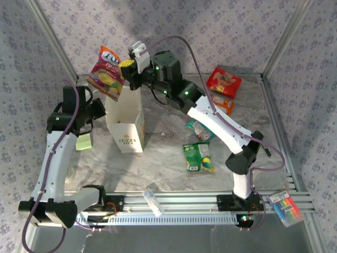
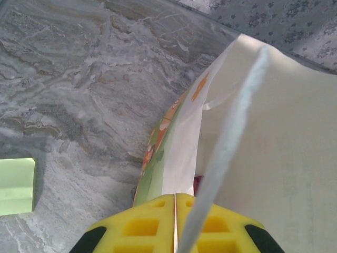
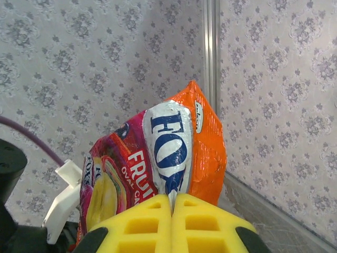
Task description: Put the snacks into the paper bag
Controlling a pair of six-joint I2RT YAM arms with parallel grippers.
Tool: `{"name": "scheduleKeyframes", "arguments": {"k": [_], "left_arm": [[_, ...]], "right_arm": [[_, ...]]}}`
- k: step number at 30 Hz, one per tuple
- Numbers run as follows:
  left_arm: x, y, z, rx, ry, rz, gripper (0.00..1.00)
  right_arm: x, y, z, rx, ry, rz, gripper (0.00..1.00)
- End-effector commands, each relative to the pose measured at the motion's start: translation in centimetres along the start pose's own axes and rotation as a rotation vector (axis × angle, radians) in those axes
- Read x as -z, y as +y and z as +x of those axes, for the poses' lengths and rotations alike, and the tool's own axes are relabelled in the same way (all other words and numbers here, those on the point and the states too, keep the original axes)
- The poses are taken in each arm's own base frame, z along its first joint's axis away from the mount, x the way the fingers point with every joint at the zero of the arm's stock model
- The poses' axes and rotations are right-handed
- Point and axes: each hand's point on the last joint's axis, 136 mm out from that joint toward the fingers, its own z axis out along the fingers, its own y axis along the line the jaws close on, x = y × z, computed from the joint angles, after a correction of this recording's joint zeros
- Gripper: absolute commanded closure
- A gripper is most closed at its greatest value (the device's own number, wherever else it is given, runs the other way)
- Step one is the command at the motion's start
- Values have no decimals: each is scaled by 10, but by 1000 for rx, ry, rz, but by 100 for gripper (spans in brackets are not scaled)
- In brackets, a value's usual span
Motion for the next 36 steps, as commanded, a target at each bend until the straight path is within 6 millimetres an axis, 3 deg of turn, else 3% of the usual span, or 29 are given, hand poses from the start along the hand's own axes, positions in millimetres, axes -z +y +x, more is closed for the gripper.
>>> {"name": "scheduleKeyframes", "arguments": {"k": [1,9,15,36], "left_arm": [[4,-3,-3,4,-14,28,91],[3,0,-6,19,-23,23,91],[3,2,-9,38,-37,17,91],[-9,1,-14,58,-21,15,91]], "right_arm": [[5,-9,-35,-20,-100,32,94],[-14,-25,-7,18,-30,99,95],[-19,-20,14,106,43,76,94],[-13,-29,76,429,298,119,94]]}}
